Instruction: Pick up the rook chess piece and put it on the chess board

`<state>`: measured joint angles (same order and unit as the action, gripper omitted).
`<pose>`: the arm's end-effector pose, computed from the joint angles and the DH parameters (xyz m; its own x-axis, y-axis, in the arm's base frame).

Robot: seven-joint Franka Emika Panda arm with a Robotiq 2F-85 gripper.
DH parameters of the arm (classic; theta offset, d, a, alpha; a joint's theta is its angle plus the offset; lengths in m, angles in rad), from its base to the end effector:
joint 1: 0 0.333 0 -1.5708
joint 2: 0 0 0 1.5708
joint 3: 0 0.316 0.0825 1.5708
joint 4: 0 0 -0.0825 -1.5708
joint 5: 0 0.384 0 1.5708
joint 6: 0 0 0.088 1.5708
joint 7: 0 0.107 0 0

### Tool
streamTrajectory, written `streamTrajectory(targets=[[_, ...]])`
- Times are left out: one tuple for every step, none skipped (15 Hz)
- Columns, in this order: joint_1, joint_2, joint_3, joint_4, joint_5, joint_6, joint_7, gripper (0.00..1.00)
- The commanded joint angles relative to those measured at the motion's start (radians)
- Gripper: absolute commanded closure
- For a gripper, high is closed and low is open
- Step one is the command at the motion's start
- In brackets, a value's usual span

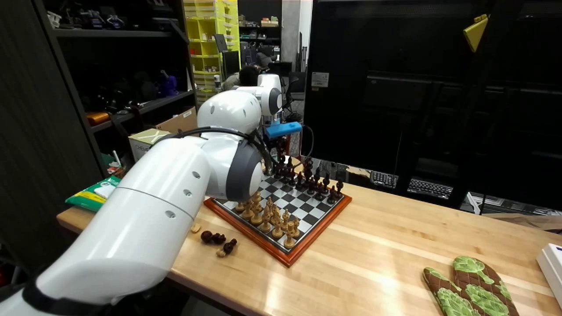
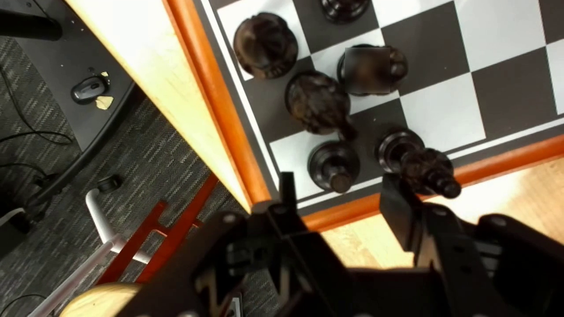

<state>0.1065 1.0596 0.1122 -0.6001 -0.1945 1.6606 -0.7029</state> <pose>0.7871 0.1063 0.3588 0.6367 0.7688 -0.0592 0.7708 -0.6326 0.0754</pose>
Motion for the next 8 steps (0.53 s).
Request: streamTrajectory(targets=[[0.005,0.007,0.001,0.036,0.002,-0.026,-0.006,0.15],[0.005,0.005,0.001,0.036,0.001,-0.026,-0.005,0.07],[0.006,0.003,0.000,0.037,0.000,-0.025,-0.004,0.02],[0.007,0.001,-0.001,0.039,-0.001,-0.024,-0.004,0.00],[0.008,-0.001,-0.002,0.041,-0.003,-0.023,-0.003,0.00],[0.009,-0.002,-0.002,0.044,-0.003,-0.022,-0.004,0.00],[0.009,-0.003,-0.002,0.047,-0.003,-0.021,-0.003,0.00],[0.009,-0.004,-0.002,0.050,-0.004,-0.021,-0.002,0.00]])
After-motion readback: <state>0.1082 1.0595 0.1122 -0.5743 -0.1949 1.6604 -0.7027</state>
